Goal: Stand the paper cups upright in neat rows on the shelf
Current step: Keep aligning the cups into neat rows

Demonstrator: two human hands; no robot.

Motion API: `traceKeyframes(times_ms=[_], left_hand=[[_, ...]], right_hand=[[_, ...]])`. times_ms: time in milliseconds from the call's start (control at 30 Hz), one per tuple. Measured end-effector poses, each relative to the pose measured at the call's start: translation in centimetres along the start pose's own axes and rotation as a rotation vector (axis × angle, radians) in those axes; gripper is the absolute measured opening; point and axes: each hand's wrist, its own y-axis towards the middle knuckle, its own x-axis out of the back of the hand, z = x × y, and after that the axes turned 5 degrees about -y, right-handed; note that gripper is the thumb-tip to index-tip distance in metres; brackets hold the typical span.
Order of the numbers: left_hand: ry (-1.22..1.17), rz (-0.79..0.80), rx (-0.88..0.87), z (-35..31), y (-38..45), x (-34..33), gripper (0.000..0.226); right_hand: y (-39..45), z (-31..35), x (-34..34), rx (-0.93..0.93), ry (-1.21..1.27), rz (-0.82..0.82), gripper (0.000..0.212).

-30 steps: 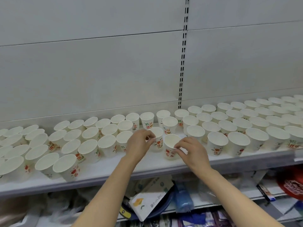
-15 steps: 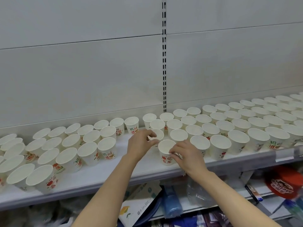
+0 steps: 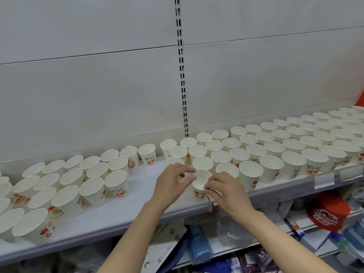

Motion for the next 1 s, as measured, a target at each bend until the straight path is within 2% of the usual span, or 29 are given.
traceKeyframes(times_ms=[133, 367, 600, 800, 900, 1000], left_hand=[[-0.006, 0.081, -0.033, -0.3, -0.3, -1.4, 0.023], [-0.013, 0.140, 0.008, -0.8, -0.6, -1.3, 0.044], [0.094, 0.129, -0.005, -1.2, 0.0, -2.4, 0.014], [0.124, 0.126, 0.008, -1.9, 0.0, -2.3, 0.021], [0.120, 0.073, 0.010, -2.2, -1.0, -1.1, 0.036], [0.215, -0.114, 0.101, 0.0, -3.2, 1.4, 0.029]], right_hand=[[-0.3, -1.0, 0.9, 0.012, -0.040, 0.028, 0.009], [0.0, -1.8, 1.1, 0.032, -0.098, 0.051, 0.006], [-0.2, -2.2, 1.3, 0.023, -0.103, 0.044, 0.006], [-0.3, -2.5, 1.4, 0.036, -0.094, 0.002, 0.011], [-0.2, -2.0, 1.3, 0.061, -0.095, -0.125, 0.020], [1.1, 0.1, 0.6, 0.106, -0.082, -0.240, 0.025]])
